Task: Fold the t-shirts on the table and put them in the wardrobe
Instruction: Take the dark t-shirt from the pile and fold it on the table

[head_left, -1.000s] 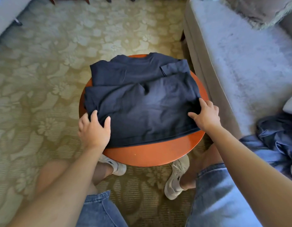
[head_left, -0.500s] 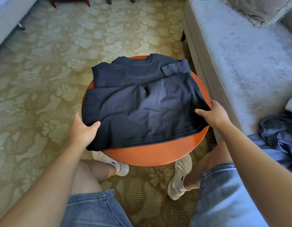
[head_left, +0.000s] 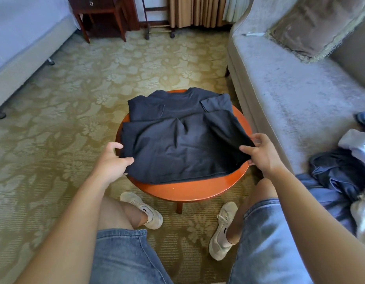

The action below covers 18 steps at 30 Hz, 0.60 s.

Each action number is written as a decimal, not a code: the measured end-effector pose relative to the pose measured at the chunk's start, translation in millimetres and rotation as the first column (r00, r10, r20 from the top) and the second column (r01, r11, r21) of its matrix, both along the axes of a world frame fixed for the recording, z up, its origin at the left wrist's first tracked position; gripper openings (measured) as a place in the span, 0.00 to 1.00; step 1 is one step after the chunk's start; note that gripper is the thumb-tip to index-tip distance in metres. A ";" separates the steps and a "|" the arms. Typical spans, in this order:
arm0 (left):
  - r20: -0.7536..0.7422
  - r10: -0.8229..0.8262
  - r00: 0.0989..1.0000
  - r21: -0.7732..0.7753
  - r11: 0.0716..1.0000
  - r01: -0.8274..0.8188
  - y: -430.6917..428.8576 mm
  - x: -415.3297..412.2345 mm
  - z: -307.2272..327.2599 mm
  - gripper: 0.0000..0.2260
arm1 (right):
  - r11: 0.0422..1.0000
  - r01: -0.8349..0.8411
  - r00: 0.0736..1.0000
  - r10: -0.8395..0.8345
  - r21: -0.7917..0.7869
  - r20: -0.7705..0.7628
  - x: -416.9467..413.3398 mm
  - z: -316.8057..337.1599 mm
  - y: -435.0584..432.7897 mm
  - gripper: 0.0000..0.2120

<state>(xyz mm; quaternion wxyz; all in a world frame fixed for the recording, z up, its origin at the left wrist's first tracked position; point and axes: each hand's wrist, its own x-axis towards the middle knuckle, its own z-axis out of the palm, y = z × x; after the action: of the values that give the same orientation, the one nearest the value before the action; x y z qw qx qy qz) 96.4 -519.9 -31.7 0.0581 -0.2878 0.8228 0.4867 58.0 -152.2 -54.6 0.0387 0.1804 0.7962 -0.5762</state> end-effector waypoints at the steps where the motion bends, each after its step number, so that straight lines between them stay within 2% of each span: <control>1: -0.046 -0.005 0.999 0.015 1.000 0.005 3.0 1.7 6.1 0.17 | 1.000 0.002 1.000 -0.002 -0.016 -0.019 3.9 2.1 0.9 0.18; 4: -0.212 -0.008 0.977 0.074 0.997 0.024 6.9 7.9 23.5 0.06 | 0.995 0.000 0.996 -0.009 -0.097 -0.093 14.2 11.3 2.7 0.08; 6: -0.303 0.006 0.953 0.159 0.986 0.044 9.0 11.5 34.1 0.05 | 0.988 -0.034 0.992 0.015 -0.154 -0.122 17.8 19.7 2.0 0.04; 9: -0.350 0.034 0.936 0.353 0.931 0.098 18.8 11.7 48.5 0.10 | 0.961 -0.100 0.990 0.069 -0.258 -0.125 18.8 33.3 -2.7 0.09; 12: -0.368 -0.004 0.930 0.430 0.886 0.174 31.5 8.5 54.7 0.19 | 0.914 -0.154 0.986 0.117 -0.376 -0.118 17.7 42.7 -9.8 0.16; 15: -0.396 -0.032 0.918 0.398 0.895 0.203 35.3 4.2 54.1 0.21 | 0.897 -0.158 0.986 0.119 -0.413 -0.118 14.0 43.6 -16.5 0.23; 18: -0.410 -0.100 0.906 0.170 0.968 0.184 33.3 0.2 48.3 0.19 | 0.900 -0.131 0.988 0.083 -0.416 -0.132 12.6 40.9 -19.0 0.16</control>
<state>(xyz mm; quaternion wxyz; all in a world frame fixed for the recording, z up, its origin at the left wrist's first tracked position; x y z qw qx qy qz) 96.6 -486.6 16.6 -0.0457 -0.1140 0.7816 0.6116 70.6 -171.2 -13.8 0.0643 0.0913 0.6619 -0.7412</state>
